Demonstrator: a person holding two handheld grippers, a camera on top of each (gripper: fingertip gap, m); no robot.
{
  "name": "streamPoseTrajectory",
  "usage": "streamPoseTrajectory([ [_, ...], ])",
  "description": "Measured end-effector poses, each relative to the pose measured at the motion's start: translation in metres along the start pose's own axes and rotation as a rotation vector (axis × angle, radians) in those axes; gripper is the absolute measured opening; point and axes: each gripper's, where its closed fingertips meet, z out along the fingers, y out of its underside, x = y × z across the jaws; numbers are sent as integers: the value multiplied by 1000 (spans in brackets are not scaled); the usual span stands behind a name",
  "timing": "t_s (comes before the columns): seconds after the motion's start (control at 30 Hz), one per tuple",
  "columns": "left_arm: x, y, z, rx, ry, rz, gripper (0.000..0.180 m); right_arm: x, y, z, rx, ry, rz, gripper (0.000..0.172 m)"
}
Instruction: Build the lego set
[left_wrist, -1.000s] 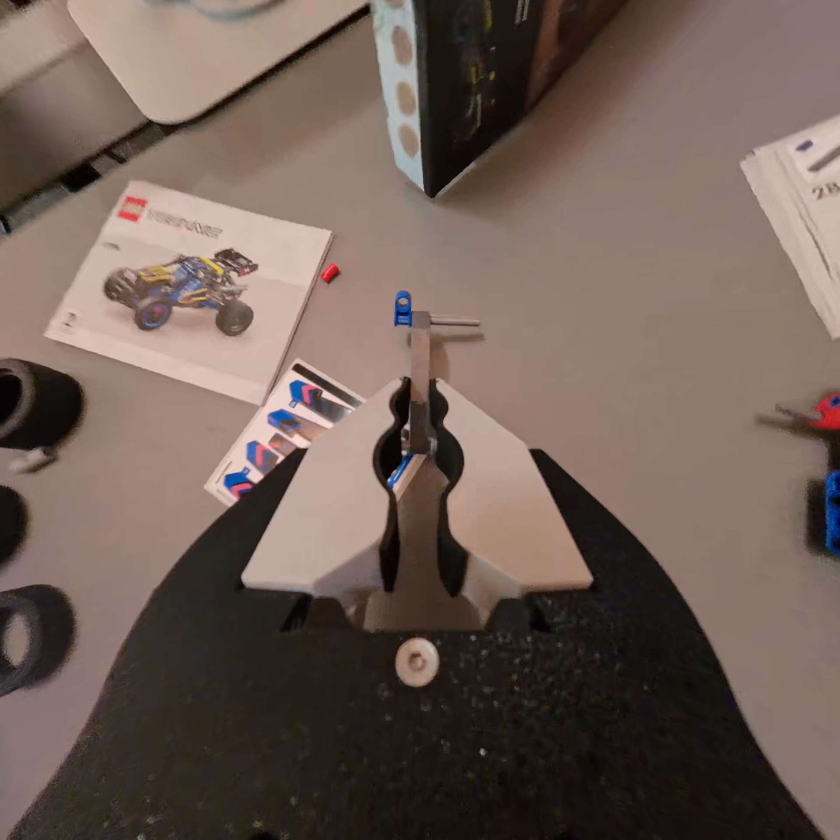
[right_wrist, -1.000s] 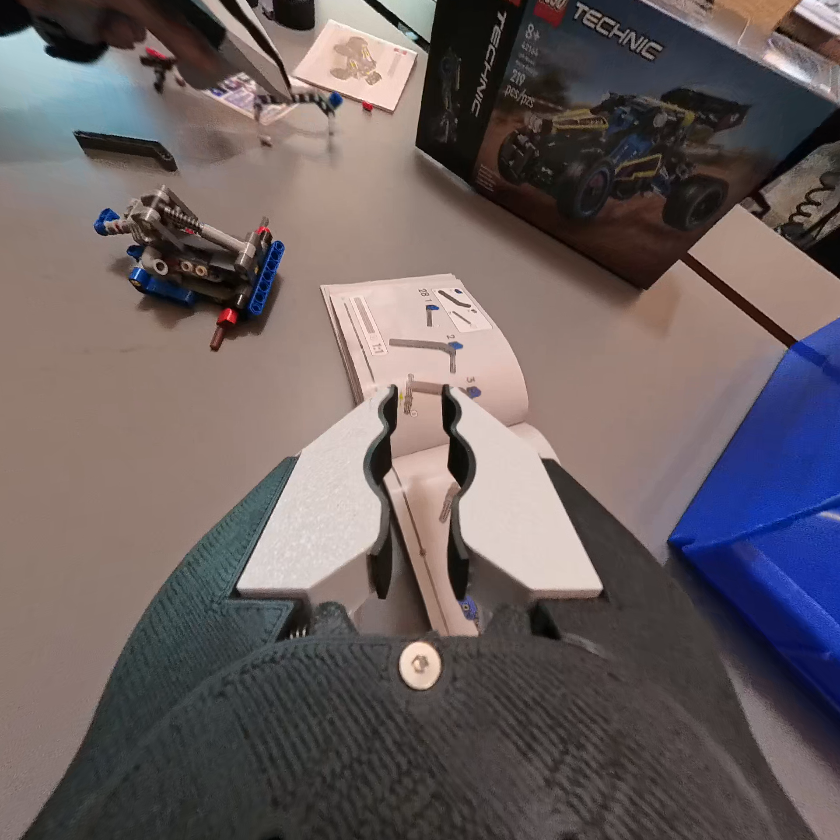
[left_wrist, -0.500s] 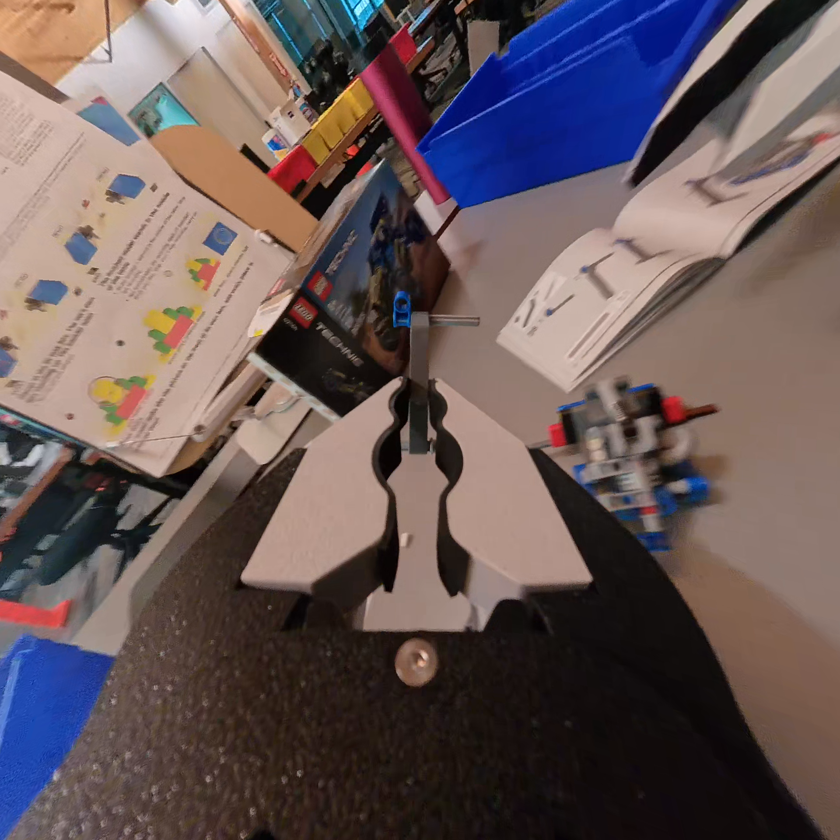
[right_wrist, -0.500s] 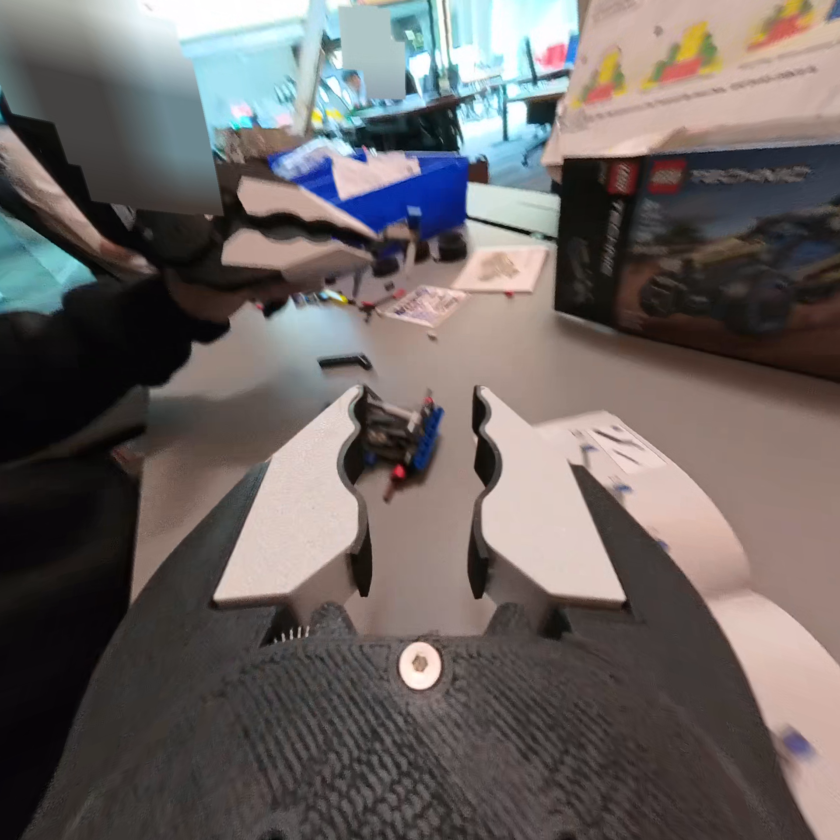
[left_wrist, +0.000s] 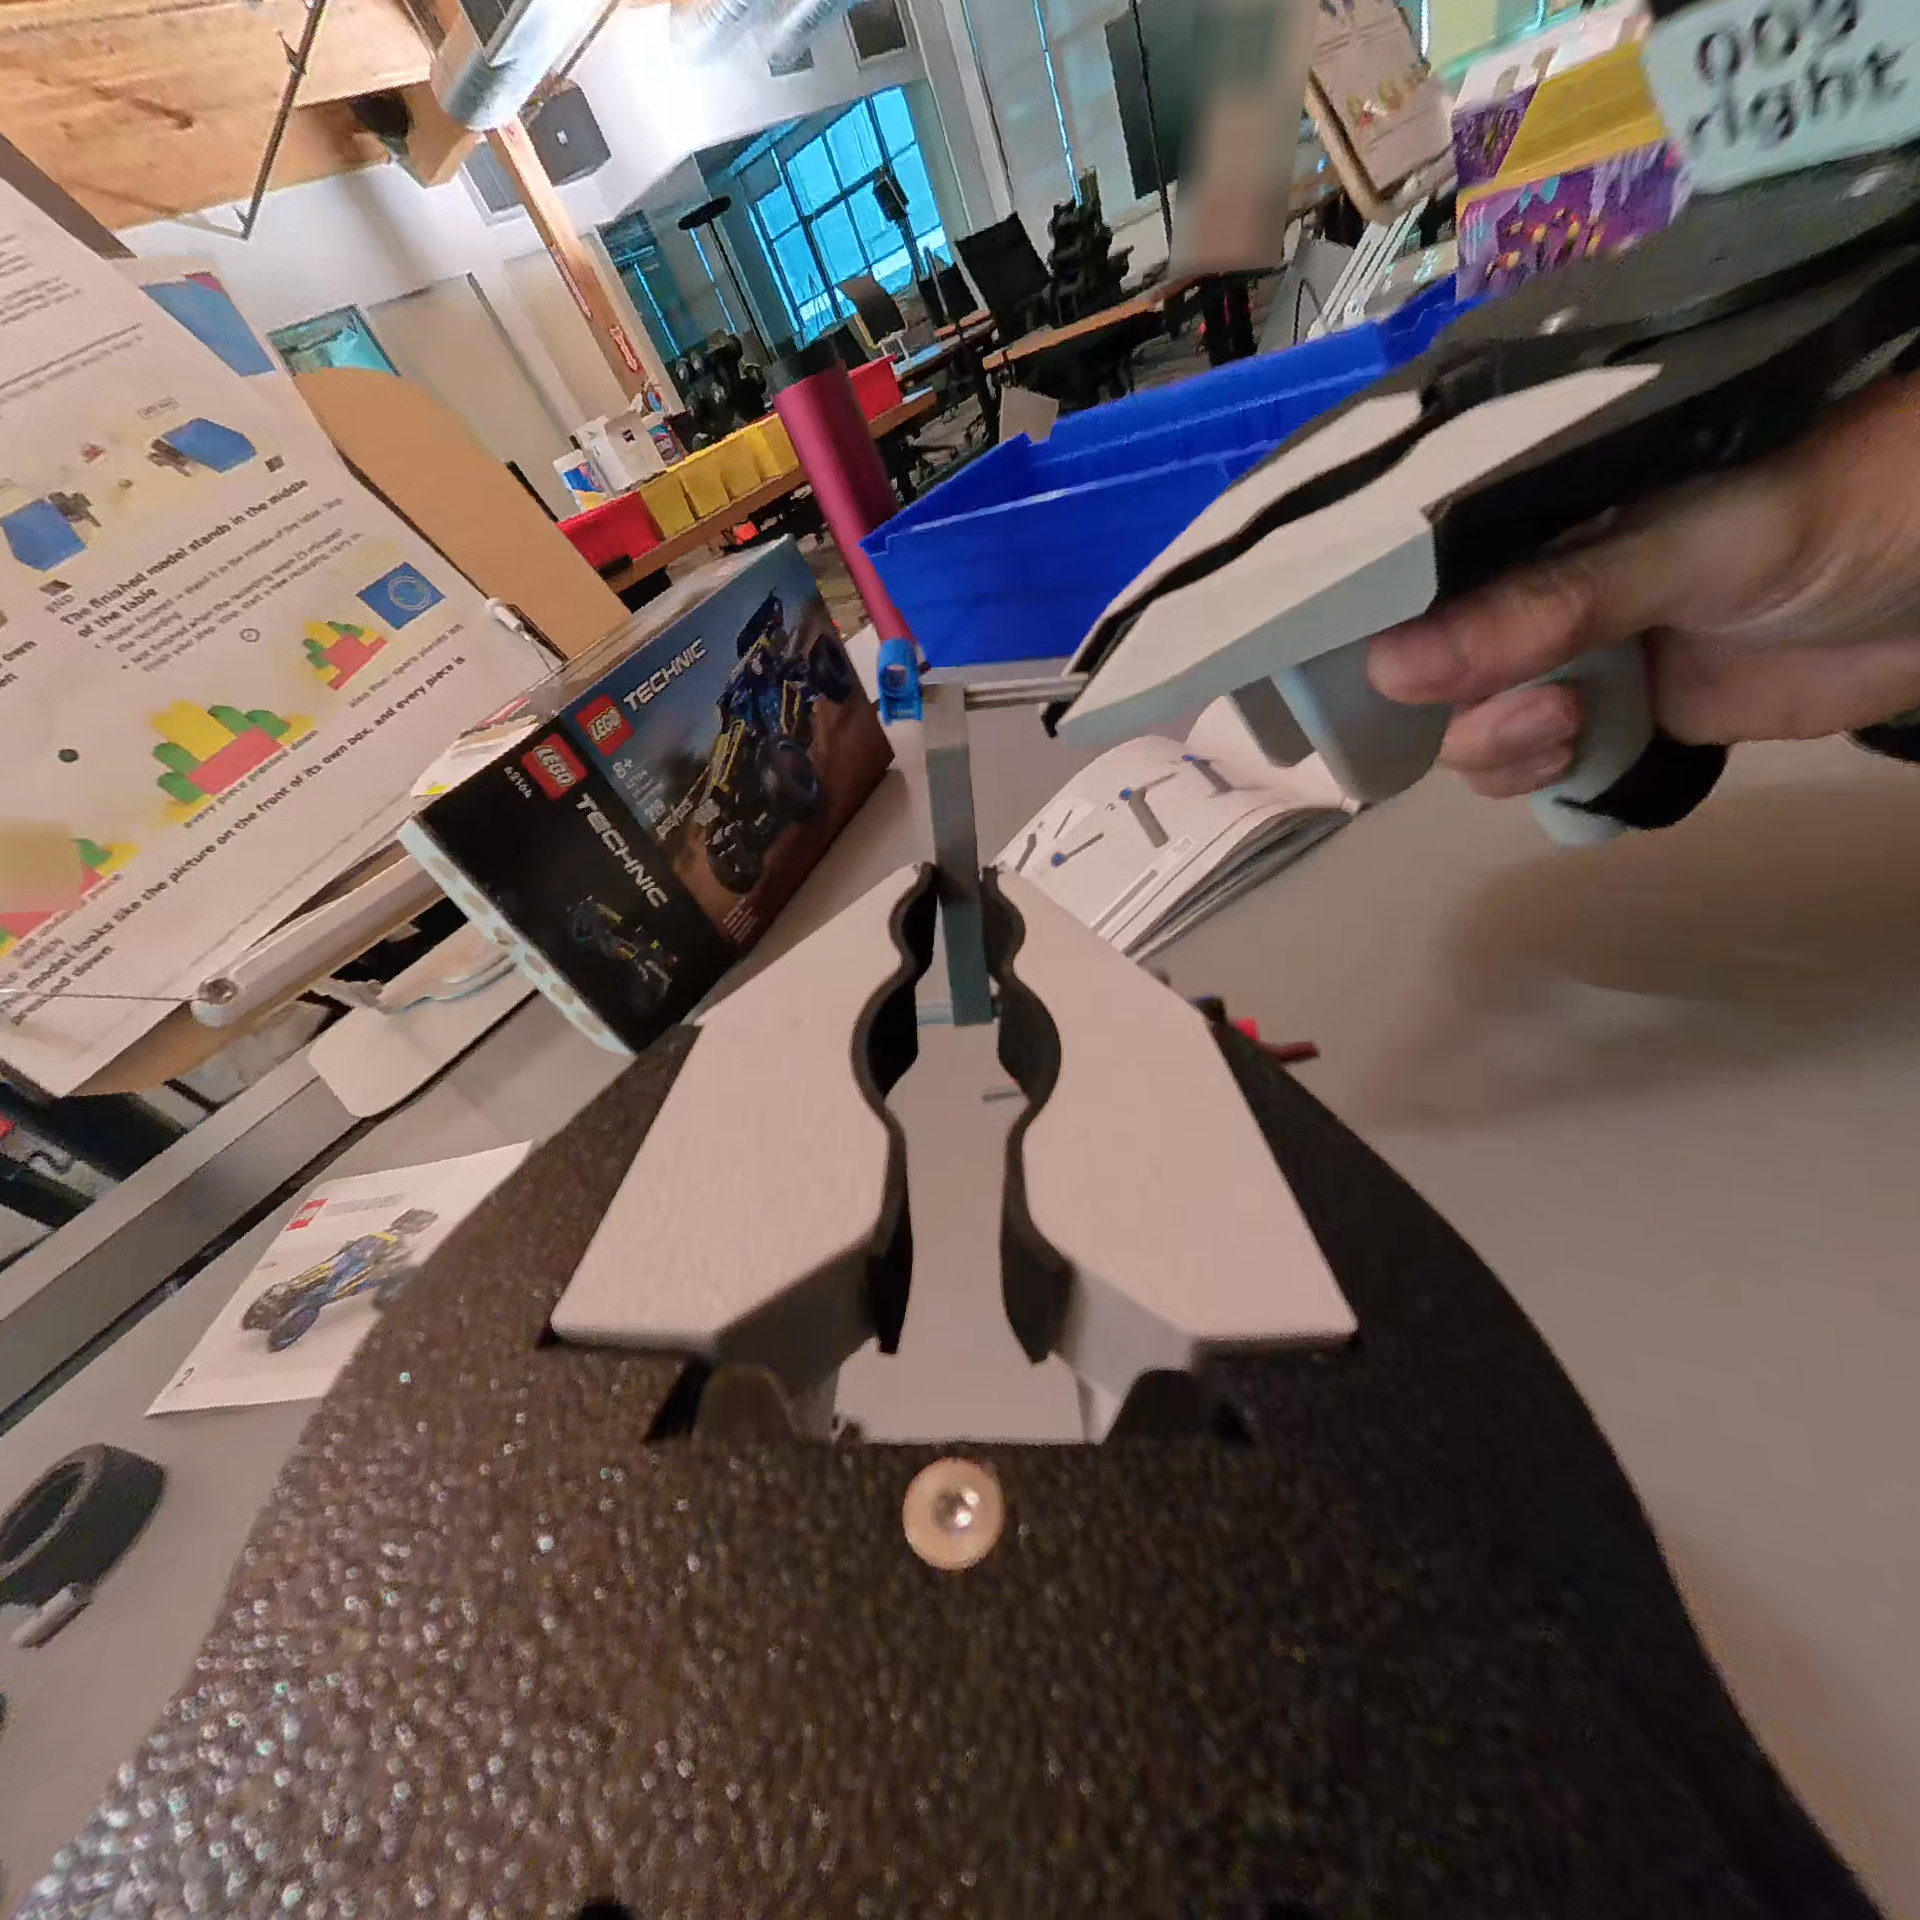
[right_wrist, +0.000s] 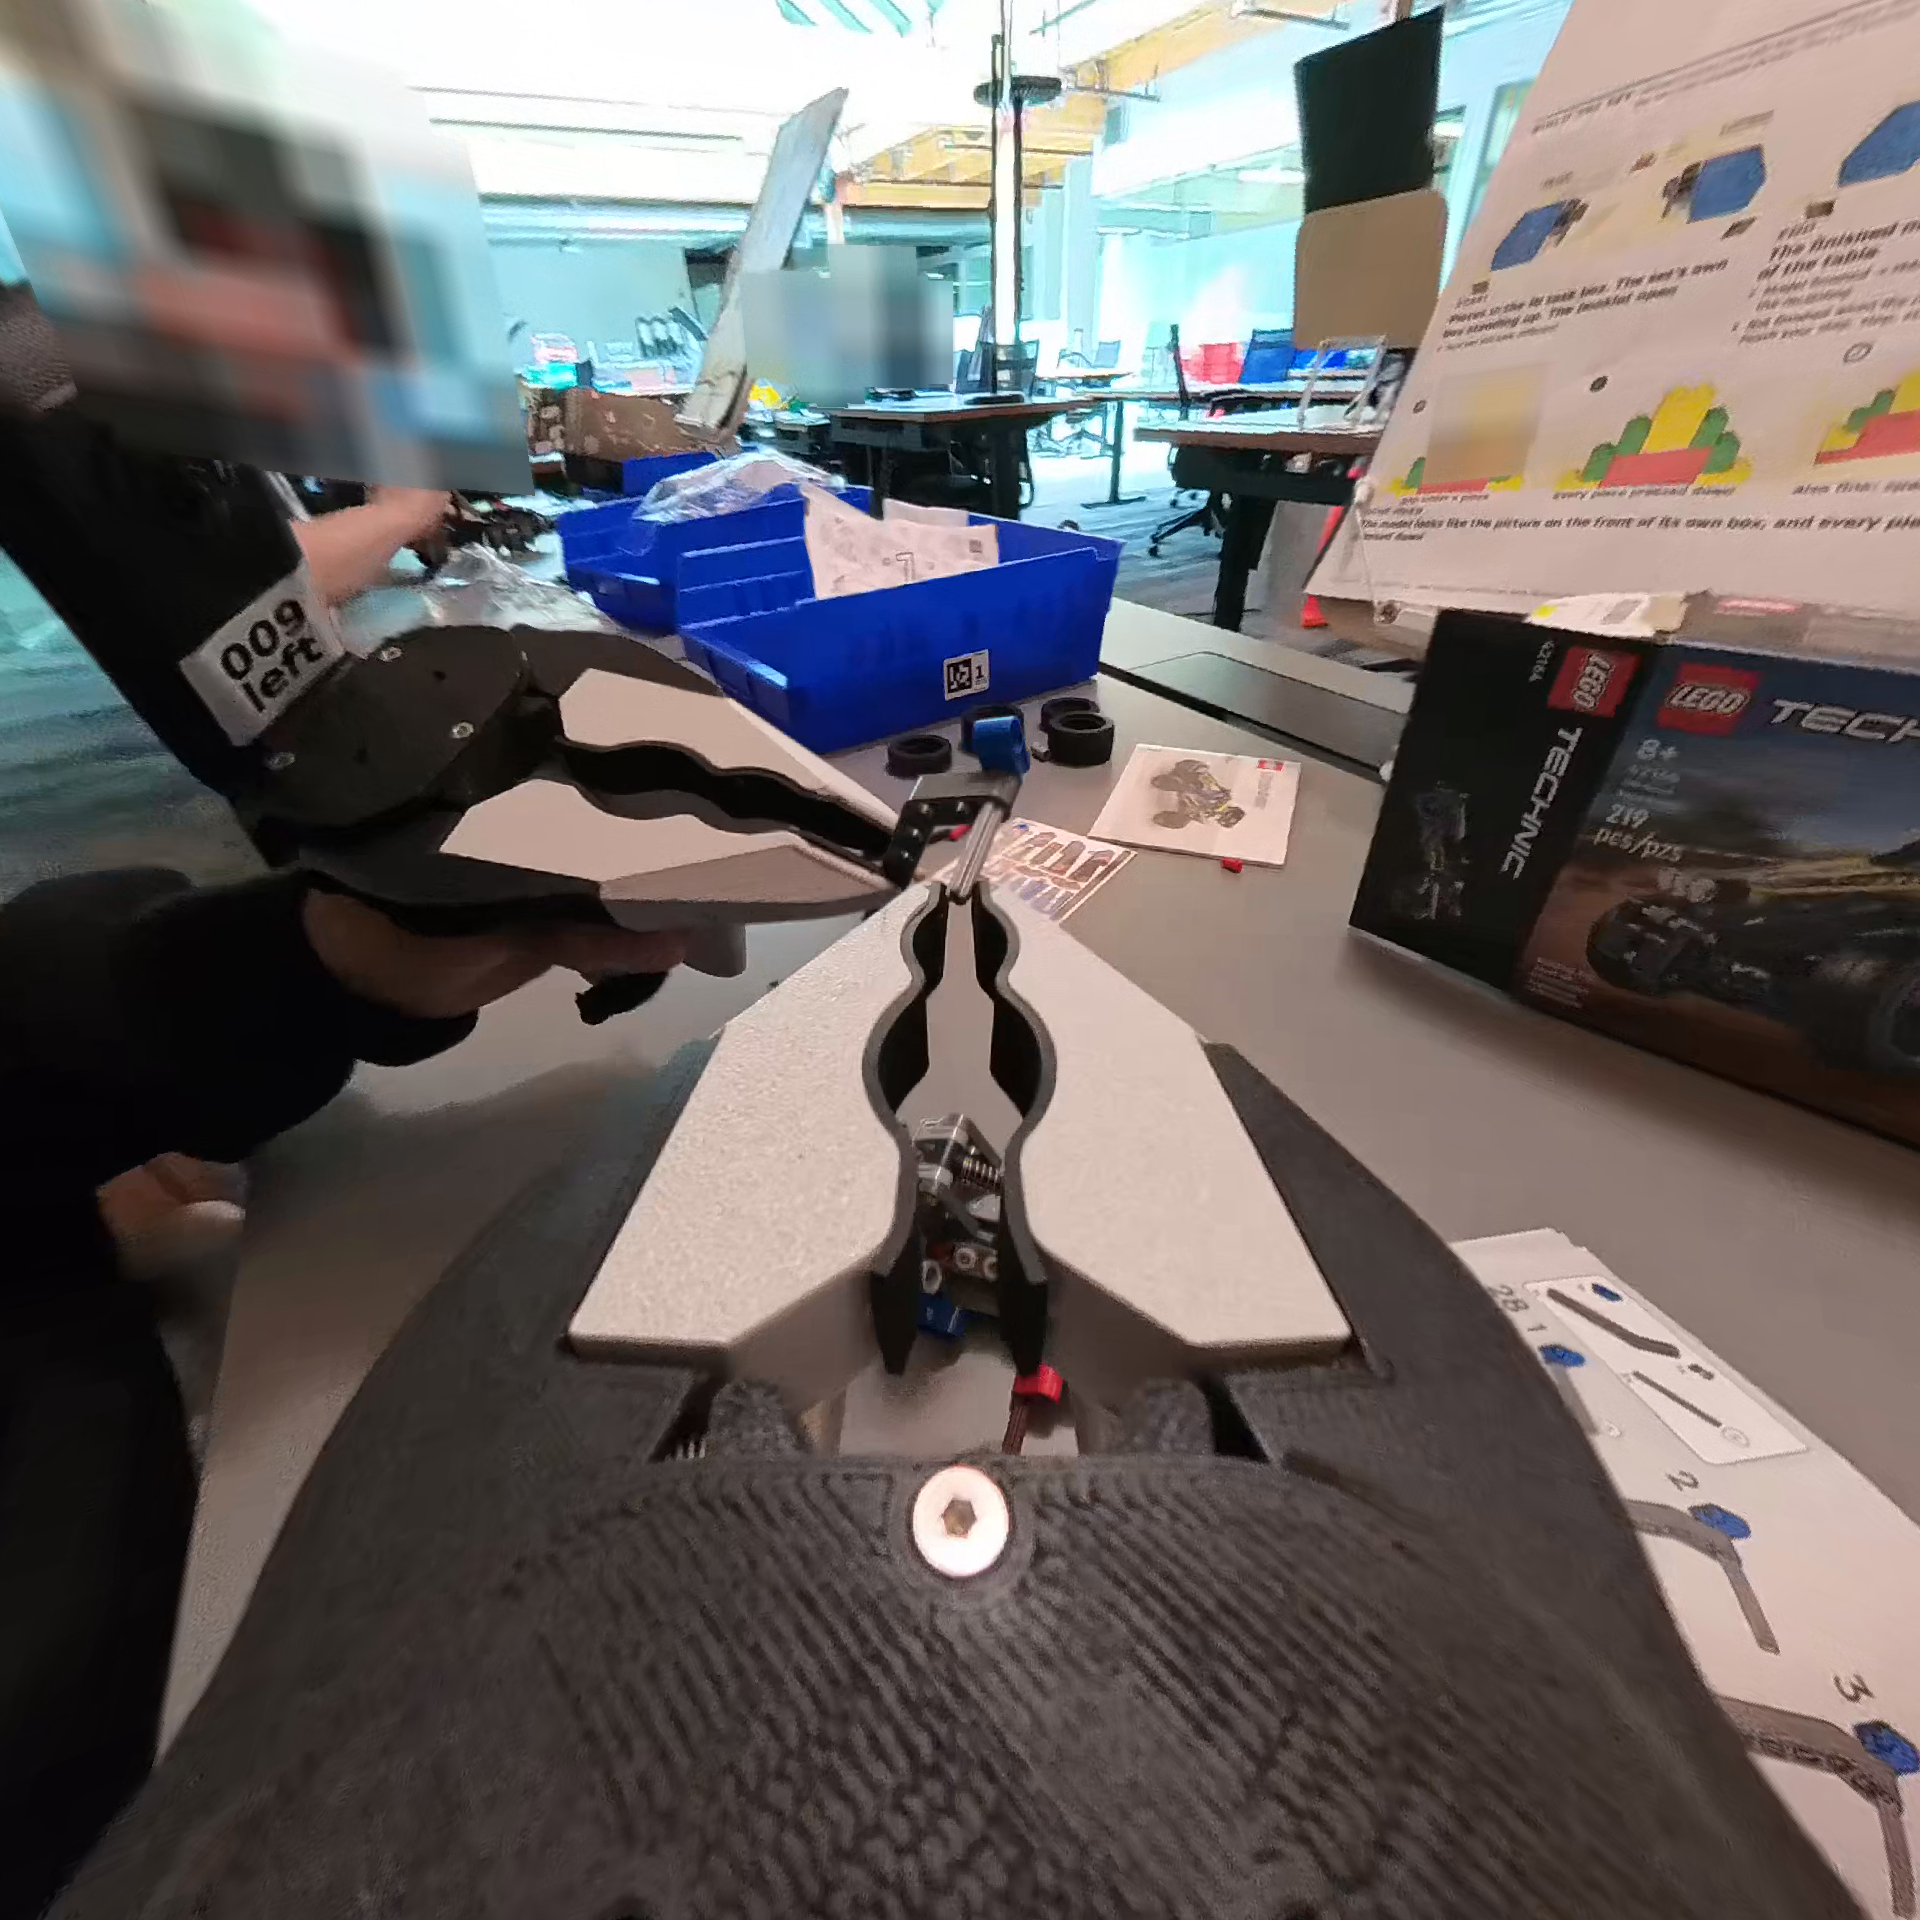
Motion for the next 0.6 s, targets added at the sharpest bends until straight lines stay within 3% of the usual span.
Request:
streamPoseTrajectory([
  [0.2,-7,32,-9,-117,7,39,7,-13,19,25,-78,60,-117,1],
  [0.33,-3,32,-13,-130,48,25,10,-16,31,29,-126,36,-112,1],
  [0.6,-5,30,-8,-178,45,9,8,-15,24,27,-83,42,-92,1],
])
